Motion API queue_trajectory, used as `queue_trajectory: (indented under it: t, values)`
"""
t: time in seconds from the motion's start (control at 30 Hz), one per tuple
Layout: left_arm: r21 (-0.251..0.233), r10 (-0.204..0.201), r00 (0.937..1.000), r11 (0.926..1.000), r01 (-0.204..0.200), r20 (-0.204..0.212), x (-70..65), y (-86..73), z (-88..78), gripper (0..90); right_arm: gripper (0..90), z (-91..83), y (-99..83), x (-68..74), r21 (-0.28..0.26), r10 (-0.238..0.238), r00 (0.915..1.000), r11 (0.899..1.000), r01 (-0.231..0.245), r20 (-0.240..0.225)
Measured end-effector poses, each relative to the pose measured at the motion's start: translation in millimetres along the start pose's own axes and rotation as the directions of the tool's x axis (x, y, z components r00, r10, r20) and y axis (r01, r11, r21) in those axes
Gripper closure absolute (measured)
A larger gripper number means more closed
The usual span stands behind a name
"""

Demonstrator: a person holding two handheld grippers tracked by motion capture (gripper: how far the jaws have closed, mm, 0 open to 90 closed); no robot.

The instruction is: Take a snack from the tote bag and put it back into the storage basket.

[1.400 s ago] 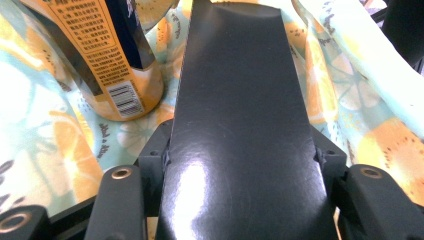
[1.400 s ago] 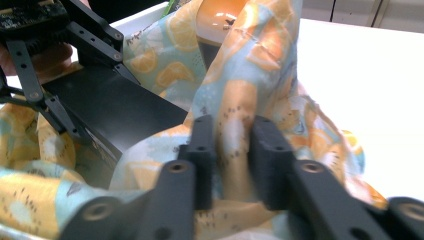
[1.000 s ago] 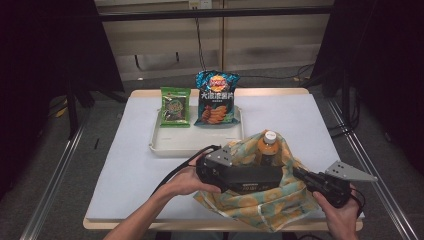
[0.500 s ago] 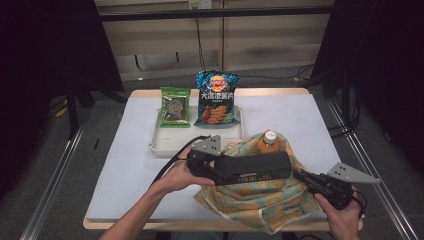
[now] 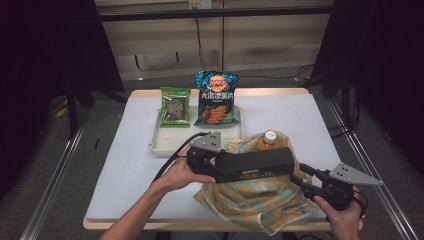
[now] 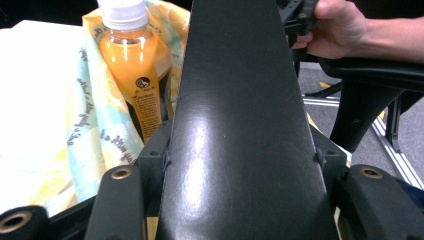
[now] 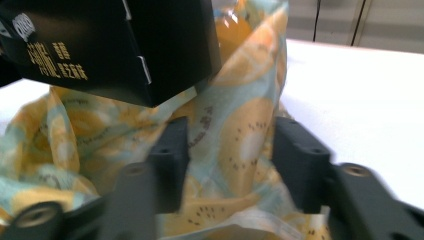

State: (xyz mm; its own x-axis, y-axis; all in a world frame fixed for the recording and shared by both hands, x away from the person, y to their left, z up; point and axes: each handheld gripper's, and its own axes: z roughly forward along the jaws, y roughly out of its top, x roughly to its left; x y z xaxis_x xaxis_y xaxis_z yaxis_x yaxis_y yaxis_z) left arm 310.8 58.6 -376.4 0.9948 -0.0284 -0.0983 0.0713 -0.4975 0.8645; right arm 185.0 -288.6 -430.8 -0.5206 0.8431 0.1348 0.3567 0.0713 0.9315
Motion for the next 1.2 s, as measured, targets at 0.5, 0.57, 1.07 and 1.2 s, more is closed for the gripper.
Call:
queue_trajectory:
  t: [0.5,0.57,1.07,1.2]
  values:
    - [-0.024,-0.004,0.9995,0.9997,0.003,-0.032,4.1,-0.5,-26.6,43.3,14.0,-5.5,4.6,4.5,-0.06,0.02,0.9998,0.998,-0.02,-0.003]
    - [-0.019,-0.003,0.9993,0.9998,0.002,-0.037,5.5,-2.0,-30.6,43.3,10.1,-5.2,5.1,6.7,-0.065,0.015,0.9999,0.998,-0.015,-0.006]
    - [-0.032,-0.007,0.9954,0.9995,0.004,-0.095,19.3,-7.9,-56.3,43.3,0.0,-0.3,2.5,7.5,-0.05,0.001,0.9986,0.999,-0.004,-0.053]
    - [-0.043,-0.023,0.993,0.9989,0.018,-0.116,25.4,-12.2,-65.1,43.3,0.0,0.3,2.4,7.0,-0.052,-0.015,0.9986,0.999,0.013,-0.05]
